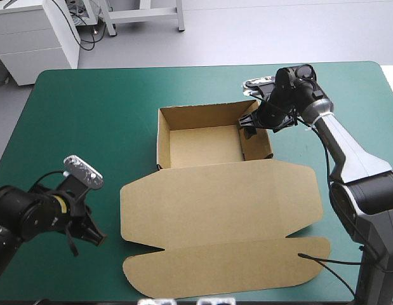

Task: Fold the box

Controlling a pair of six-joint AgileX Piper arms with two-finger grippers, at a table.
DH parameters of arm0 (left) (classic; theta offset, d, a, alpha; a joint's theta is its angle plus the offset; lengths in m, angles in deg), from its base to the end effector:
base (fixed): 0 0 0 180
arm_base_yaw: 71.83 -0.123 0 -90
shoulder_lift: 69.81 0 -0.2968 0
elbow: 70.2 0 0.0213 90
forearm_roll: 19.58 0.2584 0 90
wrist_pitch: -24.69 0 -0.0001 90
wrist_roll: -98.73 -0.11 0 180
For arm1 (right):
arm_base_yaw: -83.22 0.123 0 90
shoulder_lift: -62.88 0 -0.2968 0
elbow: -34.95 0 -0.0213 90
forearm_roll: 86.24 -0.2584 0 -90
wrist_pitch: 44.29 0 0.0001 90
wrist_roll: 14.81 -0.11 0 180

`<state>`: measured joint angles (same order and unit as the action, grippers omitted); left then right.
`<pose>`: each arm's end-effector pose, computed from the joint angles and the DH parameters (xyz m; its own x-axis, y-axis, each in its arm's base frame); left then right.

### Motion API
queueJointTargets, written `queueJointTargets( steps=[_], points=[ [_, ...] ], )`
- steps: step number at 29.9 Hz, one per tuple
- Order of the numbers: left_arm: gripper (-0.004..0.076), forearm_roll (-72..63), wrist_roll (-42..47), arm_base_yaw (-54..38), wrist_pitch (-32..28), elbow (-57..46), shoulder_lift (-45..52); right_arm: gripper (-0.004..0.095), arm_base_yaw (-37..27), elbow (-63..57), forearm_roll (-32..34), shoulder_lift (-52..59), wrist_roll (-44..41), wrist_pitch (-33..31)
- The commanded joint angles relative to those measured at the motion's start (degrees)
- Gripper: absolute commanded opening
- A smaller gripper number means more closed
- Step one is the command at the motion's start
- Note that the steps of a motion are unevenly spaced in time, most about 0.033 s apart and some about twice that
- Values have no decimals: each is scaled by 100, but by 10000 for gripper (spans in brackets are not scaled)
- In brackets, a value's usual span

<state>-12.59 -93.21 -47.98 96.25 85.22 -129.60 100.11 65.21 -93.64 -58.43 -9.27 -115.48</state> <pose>0.1427 -0.0492 0.3263 -0.7212 0.5845 -0.3717 0.5516 0.8092 0.2024 0.4233 0.1425 0.2892 -0.8914 -0.3275 -0.3134 -0.3737 0.9223 0.0990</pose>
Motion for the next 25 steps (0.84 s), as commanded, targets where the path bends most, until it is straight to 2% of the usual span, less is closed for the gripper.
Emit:
queueJointTargets(
  steps=[1,4,6,8,13,15,21,25],
  points=[
    [1,171,193,38,-73,-453,458,741,6,163,-57,88,63,-19],
    [1,274,288,38,-187,-739,735,719,6,163,-57,-91,52,-19],
    [1,249,288,38,-183,-822,853,644,6,163,-57,-155,52,-19],
    [1,223,288,38,-136,-832,922,523,6,163,-57,-201,37,-19],
    [1,223,374,38,-339,-832,962,103,6,163,-57,-215,37,19],
    [1,223,374,38,-401,-832,962,-24,6,163,-34,-215,98,73],
    [1,223,374,38,-415,-832,962,-19,-230,538,588,-215,189,128],
    [1,223,374,38,-406,-832,962,-19,-819,1122,1074,-215,249,-29]
  ],
)
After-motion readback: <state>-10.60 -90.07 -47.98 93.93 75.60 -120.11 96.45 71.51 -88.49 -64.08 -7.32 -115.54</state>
